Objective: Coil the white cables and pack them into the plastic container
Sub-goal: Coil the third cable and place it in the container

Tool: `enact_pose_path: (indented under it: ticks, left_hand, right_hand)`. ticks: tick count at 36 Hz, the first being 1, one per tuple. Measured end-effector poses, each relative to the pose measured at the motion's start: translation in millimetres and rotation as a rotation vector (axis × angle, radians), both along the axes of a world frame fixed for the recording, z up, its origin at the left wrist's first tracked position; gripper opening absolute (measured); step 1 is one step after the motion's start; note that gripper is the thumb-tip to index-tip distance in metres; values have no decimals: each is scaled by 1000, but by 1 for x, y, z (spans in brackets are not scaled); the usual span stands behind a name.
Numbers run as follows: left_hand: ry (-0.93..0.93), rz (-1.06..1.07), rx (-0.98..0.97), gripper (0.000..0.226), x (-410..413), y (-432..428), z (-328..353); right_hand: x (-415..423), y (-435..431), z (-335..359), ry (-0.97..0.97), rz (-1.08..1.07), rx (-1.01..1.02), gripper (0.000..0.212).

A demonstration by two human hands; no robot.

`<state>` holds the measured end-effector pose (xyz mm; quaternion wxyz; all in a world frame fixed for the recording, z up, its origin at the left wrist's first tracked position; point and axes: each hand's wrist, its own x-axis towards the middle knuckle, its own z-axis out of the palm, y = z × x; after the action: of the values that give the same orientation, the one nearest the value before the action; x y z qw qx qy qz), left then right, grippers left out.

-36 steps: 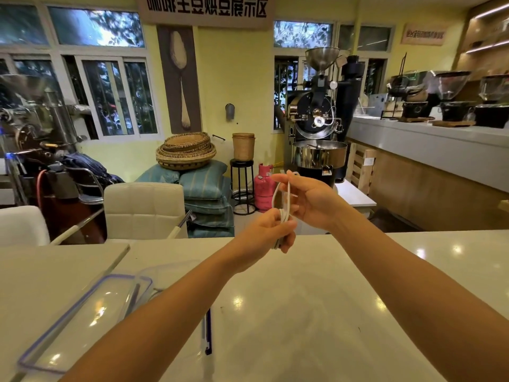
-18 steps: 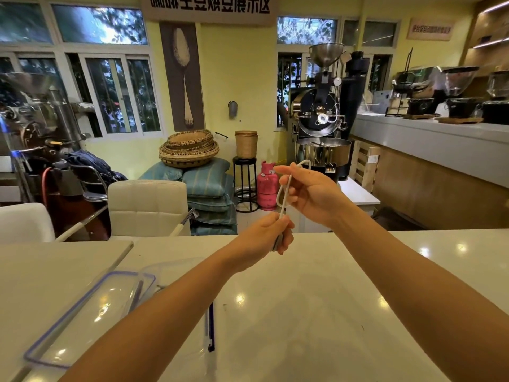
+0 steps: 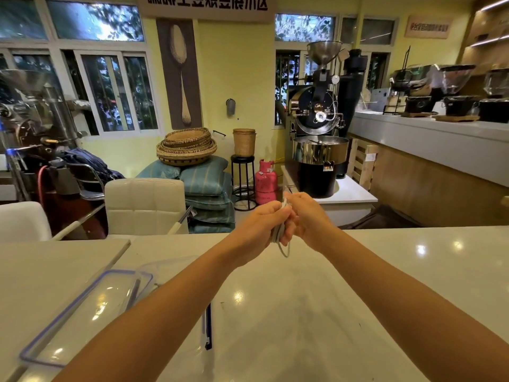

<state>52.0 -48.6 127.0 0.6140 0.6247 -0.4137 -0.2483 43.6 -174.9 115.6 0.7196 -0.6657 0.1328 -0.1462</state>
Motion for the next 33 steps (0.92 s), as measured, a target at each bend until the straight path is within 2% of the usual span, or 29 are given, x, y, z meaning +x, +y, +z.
enact_pose_path:
  ticks: [4, 7, 9, 13, 16, 18, 21, 24, 30, 33]
  left_hand:
    - [54, -36, -85, 27, 0, -3, 12]
    - [91, -46, -124, 28, 2, -6, 18]
    - [108, -24, -141, 28, 2, -9, 22]
    - [130, 49, -210, 31, 9, -14, 28]
    - [164, 120, -239, 28, 20, -15, 33]
    - [180, 180, -245, 28, 29, -14, 34]
    - [172, 268, -248, 25, 42, -11, 31]
    - [105, 332, -213, 22, 53, -9, 23]
    - [35, 411, -157, 21, 57, -9, 4]
    - [48, 411, -182, 21, 49, -15, 2]
  right_hand:
    - [-8, 7, -8, -13, 55, -167, 27]
    - [-14, 17, -11, -116, 131, -341, 22]
    - [-15, 22, -12, -134, 149, -489, 26]
    - [-18, 26, -24, -27, 262, -613, 28]
    - [-28, 29, -31, 53, 323, -586, 30]
    - [-38, 34, -30, 96, 387, -648, 31]
    - [-55, 38, -31, 48, 479, -775, 33]
    - [-70, 40, -26, 2, 579, -697, 40]
    - [-84, 41, -4, -178, 606, -275, 38]
    - [-83, 42, 3, -221, 685, -91, 36]
